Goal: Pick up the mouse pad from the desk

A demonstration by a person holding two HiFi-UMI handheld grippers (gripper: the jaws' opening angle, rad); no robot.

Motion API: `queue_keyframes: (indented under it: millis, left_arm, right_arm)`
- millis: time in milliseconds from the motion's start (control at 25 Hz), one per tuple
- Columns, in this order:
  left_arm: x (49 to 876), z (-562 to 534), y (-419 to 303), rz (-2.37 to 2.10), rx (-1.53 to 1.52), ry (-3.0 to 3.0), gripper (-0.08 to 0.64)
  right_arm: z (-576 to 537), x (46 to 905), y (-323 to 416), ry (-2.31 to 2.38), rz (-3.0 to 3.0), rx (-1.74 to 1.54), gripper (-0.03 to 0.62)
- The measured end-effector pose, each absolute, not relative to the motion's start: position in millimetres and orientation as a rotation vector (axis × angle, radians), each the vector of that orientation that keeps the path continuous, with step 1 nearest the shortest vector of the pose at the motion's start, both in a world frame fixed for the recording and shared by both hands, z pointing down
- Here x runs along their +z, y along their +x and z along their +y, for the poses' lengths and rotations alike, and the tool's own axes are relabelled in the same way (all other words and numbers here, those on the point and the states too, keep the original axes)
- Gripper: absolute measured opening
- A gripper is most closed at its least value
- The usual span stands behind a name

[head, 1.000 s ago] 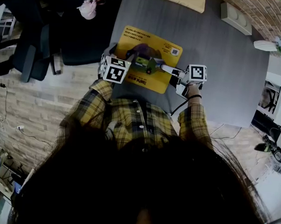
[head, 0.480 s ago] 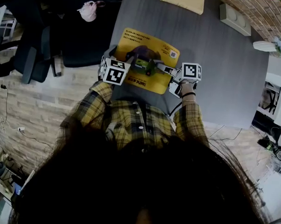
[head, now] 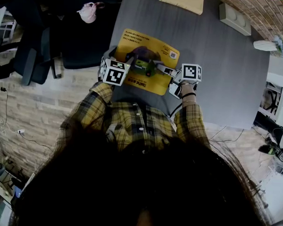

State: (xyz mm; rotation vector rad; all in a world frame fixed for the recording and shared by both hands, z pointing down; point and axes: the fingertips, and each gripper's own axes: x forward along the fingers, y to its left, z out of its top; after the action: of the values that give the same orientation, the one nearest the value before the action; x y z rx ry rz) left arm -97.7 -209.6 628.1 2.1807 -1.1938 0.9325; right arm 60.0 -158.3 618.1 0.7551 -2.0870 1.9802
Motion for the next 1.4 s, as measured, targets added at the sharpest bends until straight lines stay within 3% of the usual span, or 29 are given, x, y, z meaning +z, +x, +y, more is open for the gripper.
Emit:
queue_keyframes:
  millis: [600,1400]
  left_arm:
    - [597,-221,-95,-1.256,0.859,2.213,0.325]
    - [462,-238,-83,-1.394,0.546,2.449,0.304]
  right_arm:
    - [-173,549,35,0.638,-2.437,1.815,0.012]
    - [-204,409,61,1.187,-2.681,0.814,0.014]
